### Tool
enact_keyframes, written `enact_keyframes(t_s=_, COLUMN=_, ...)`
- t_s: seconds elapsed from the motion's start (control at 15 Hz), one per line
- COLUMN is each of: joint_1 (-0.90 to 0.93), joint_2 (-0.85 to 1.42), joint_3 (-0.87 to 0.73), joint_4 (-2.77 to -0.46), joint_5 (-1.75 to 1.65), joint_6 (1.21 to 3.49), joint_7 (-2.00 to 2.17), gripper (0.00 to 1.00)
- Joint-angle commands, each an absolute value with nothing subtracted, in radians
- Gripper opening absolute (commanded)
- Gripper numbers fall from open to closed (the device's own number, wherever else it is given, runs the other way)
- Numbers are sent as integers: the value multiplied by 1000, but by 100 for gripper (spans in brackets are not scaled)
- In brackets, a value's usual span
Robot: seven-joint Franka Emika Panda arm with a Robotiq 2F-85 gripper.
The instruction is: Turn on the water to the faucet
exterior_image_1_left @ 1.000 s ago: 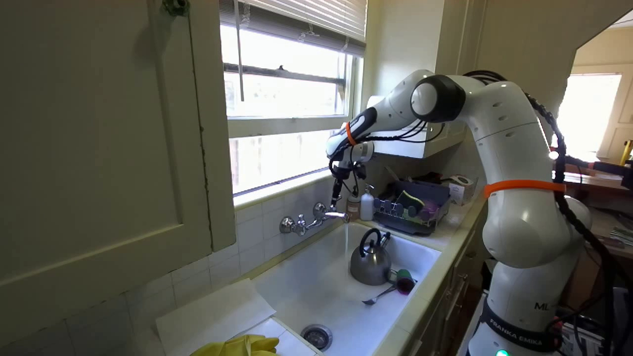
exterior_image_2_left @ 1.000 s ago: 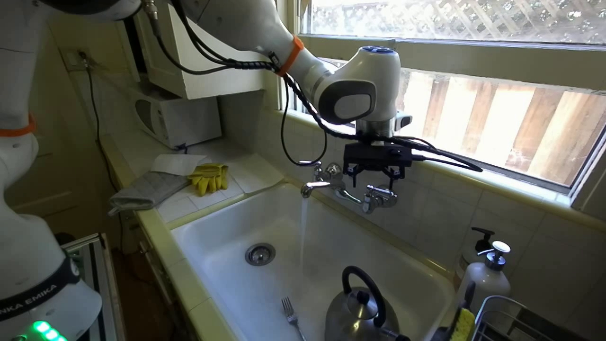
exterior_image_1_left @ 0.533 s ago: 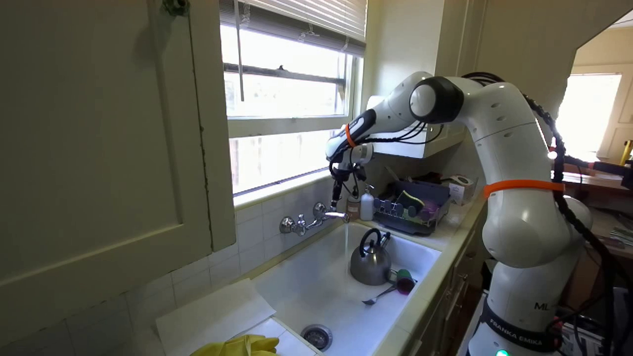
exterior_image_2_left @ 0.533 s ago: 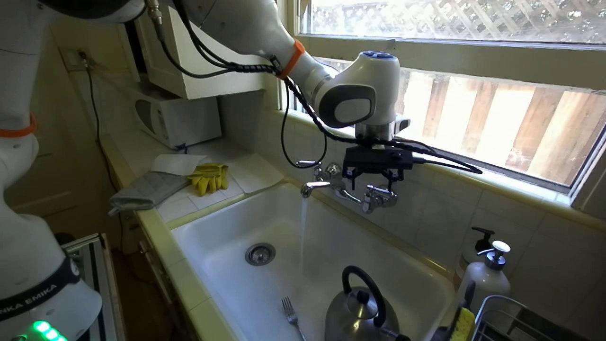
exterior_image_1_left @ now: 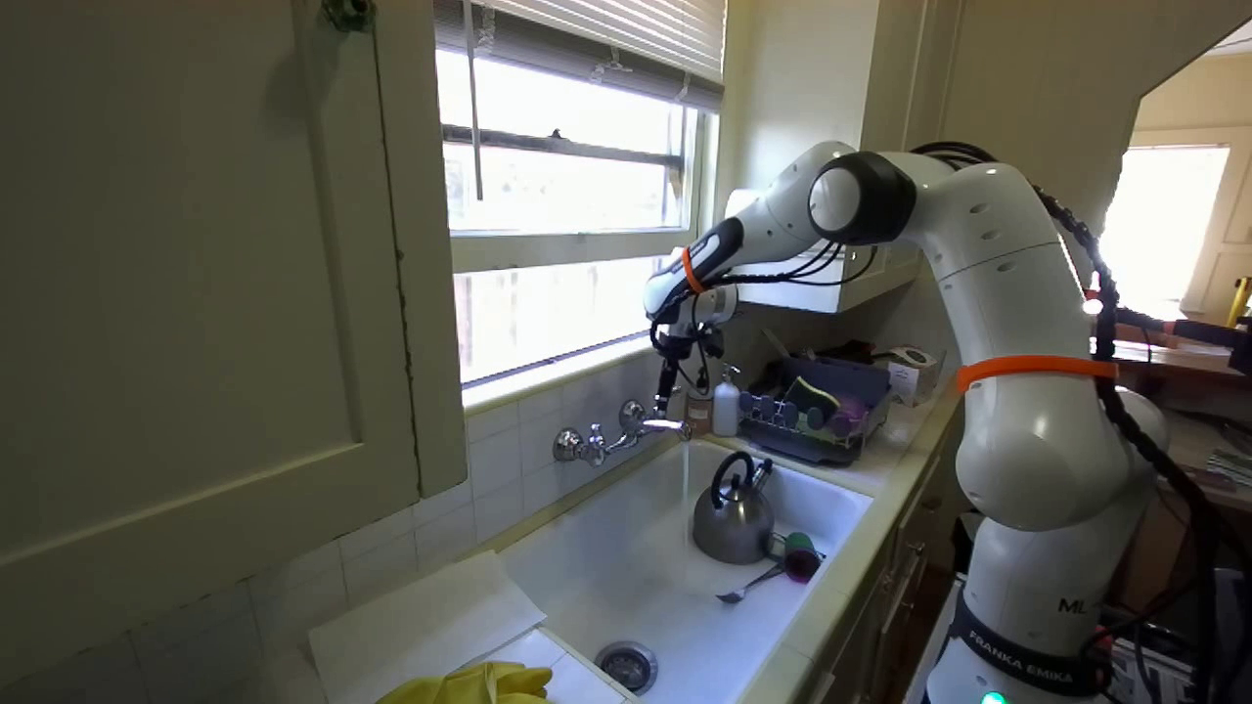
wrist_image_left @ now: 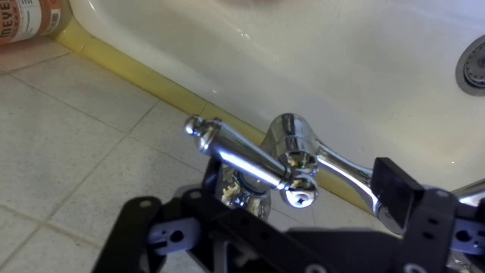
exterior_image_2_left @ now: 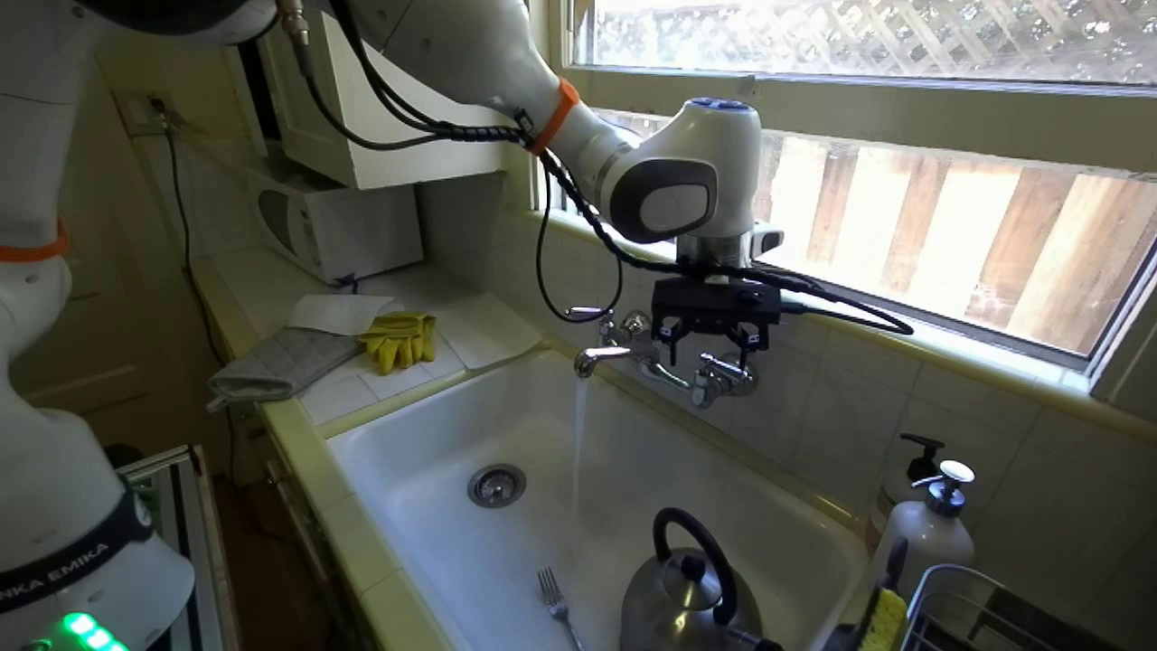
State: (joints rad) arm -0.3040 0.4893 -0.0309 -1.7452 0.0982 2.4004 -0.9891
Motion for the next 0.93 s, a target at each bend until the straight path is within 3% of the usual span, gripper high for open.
enact_keyframes(t_s=0.0, joint_1=-279, joint_2=485, joint_3=-70, joint_4=-1760, joint_5=40, joint_6=2314, joint_7=-877, gripper=100)
enact_keyframes(t_s=0.87, joint_1=-285, joint_2=477, joint_3=-54, joint_4=-1746, joint_5=59, joint_6=2275, joint_7=-602, gripper=100)
